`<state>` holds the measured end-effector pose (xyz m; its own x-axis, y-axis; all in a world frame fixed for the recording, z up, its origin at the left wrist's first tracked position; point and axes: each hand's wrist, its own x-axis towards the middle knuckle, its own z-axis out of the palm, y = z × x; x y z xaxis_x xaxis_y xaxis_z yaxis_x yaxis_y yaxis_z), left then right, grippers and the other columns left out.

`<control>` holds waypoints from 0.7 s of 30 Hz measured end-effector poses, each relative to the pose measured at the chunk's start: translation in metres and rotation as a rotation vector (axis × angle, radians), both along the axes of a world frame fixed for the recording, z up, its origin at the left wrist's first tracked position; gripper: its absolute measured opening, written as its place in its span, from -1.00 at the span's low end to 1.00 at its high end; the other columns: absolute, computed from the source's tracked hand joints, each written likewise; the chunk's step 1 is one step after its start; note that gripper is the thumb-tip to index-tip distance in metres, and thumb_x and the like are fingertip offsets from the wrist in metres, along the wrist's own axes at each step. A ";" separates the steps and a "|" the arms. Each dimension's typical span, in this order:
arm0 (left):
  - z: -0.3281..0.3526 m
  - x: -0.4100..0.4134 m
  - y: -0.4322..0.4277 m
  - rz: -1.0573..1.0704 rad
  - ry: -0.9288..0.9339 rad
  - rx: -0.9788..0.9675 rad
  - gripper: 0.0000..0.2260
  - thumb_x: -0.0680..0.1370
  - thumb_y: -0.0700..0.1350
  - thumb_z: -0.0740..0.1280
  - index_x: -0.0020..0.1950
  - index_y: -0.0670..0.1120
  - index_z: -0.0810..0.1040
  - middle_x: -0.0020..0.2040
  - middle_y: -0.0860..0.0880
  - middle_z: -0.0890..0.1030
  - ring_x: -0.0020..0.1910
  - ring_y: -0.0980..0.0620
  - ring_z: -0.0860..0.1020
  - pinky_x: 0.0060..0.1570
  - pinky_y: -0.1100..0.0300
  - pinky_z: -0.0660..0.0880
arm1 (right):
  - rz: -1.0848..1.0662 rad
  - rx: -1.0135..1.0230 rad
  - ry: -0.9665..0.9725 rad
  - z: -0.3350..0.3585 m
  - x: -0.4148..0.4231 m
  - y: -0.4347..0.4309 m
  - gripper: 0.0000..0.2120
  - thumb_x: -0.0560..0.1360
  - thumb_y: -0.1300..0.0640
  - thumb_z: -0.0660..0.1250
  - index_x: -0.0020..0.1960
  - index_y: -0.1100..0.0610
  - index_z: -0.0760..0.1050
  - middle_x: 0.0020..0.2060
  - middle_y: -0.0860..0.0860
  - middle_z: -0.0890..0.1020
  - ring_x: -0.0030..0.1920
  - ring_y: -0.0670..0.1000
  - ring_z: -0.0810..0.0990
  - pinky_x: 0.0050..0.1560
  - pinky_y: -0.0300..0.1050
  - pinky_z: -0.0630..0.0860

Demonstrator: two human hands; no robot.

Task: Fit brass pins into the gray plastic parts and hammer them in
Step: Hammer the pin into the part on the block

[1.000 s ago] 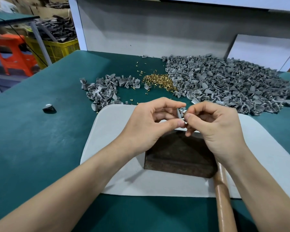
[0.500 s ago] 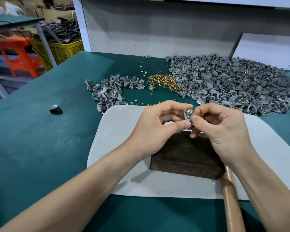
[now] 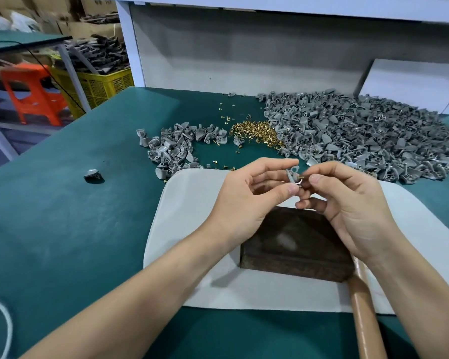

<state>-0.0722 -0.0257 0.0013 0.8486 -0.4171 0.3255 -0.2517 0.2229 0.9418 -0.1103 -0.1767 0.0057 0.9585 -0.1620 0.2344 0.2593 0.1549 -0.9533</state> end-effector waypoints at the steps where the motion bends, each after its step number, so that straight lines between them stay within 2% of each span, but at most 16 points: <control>1: 0.000 0.000 0.000 0.001 0.001 0.000 -0.71 0.45 -0.37 0.40 0.11 -0.09 0.57 -0.12 -0.05 0.62 -0.17 0.18 0.61 0.01 0.36 0.51 | -0.004 0.000 0.003 0.000 0.000 -0.001 -0.78 0.47 0.36 0.24 -0.25 0.16 0.59 -0.36 0.07 0.62 -0.34 -0.01 0.58 -0.35 -0.18 0.56; 6: 0.000 0.000 0.001 -0.016 -0.001 -0.001 -0.72 0.46 -0.37 0.39 0.11 -0.12 0.57 -0.16 0.00 0.62 -0.18 0.20 0.61 -0.03 0.38 0.50 | 0.014 -0.015 0.004 0.000 0.000 -0.001 -0.91 0.44 0.32 0.26 -0.19 0.23 0.54 -0.38 0.06 0.60 -0.36 -0.01 0.56 -0.36 -0.18 0.55; 8: -0.001 0.000 0.000 -0.022 0.006 -0.015 -0.77 0.47 -0.35 0.38 0.08 -0.12 0.58 -0.19 0.02 0.64 -0.18 0.15 0.64 -0.03 0.34 0.53 | -0.002 -0.048 0.001 0.003 0.000 -0.004 -0.91 0.42 0.33 0.29 -0.21 0.22 0.55 -0.39 0.06 0.60 -0.38 -0.01 0.56 -0.39 -0.19 0.54; 9: -0.001 -0.001 0.000 -0.025 0.012 -0.028 -0.80 0.49 -0.34 0.37 0.05 -0.12 0.57 -0.20 0.01 0.65 -0.18 0.11 0.65 -0.05 0.32 0.54 | -0.078 -0.114 -0.010 0.003 0.001 -0.011 -0.87 0.44 0.36 0.30 -0.22 0.19 0.56 -0.41 0.04 0.59 -0.41 -0.03 0.55 -0.42 -0.20 0.52; 11: -0.001 -0.002 0.000 -0.022 0.022 -0.046 -0.86 0.51 -0.32 0.34 -0.02 -0.11 0.55 -0.20 -0.02 0.67 -0.19 0.02 0.68 -0.07 0.31 0.53 | -0.390 -0.428 0.006 0.005 0.003 -0.034 -0.81 0.48 0.36 0.31 -0.23 0.12 0.56 -0.46 -0.01 0.57 -0.47 -0.07 0.52 -0.46 -0.21 0.49; 13: -0.002 0.000 0.000 -0.013 0.013 -0.023 -0.89 0.53 -0.31 0.33 -0.06 -0.10 0.52 -0.14 -0.07 0.69 -0.14 -0.01 0.68 0.00 0.26 0.54 | -0.627 -0.824 0.193 0.005 0.005 -0.061 -0.90 0.47 0.15 0.37 -0.21 0.14 0.58 -0.47 0.00 0.56 -0.44 0.01 0.52 -0.36 -0.10 0.51; 14: -0.003 0.000 0.000 -0.008 0.003 0.005 -0.89 0.54 -0.29 0.33 -0.08 -0.09 0.50 -0.10 -0.09 0.69 -0.09 -0.01 0.68 0.05 0.22 0.54 | -0.631 -0.940 0.367 0.003 0.004 -0.069 -0.79 0.45 0.03 0.40 -0.21 0.18 0.59 -0.47 0.04 0.57 -0.43 0.06 0.54 -0.34 -0.10 0.49; 16: -0.005 0.001 -0.001 -0.019 -0.033 0.065 -0.88 0.54 -0.27 0.33 -0.09 -0.06 0.48 -0.05 -0.07 0.70 0.00 0.03 0.66 0.12 0.19 0.51 | -0.497 -1.026 0.683 -0.005 0.002 -0.071 -0.59 0.37 -0.16 0.44 -0.27 0.22 0.56 -0.48 0.10 0.59 -0.42 0.11 0.58 -0.39 -0.12 0.46; 18: -0.005 0.000 -0.001 -0.045 -0.087 0.140 -0.87 0.53 -0.27 0.34 -0.11 -0.05 0.48 -0.04 0.01 0.70 0.02 0.14 0.64 0.08 0.32 0.48 | -0.471 -1.139 0.789 -0.012 0.006 -0.063 -0.53 0.32 -0.24 0.45 -0.34 0.20 0.54 -0.46 0.10 0.58 -0.37 0.13 0.58 -0.35 -0.12 0.48; 21: -0.006 0.000 0.001 -0.047 -0.193 0.289 -0.90 0.50 -0.24 0.39 -0.14 -0.06 0.52 0.00 0.08 0.67 0.06 0.27 0.59 0.09 0.45 0.39 | -0.563 -1.241 0.801 -0.010 0.013 -0.054 -0.56 0.33 -0.19 0.44 -0.39 0.17 0.44 -0.48 0.04 0.49 -0.36 0.10 0.52 -0.43 -0.18 0.32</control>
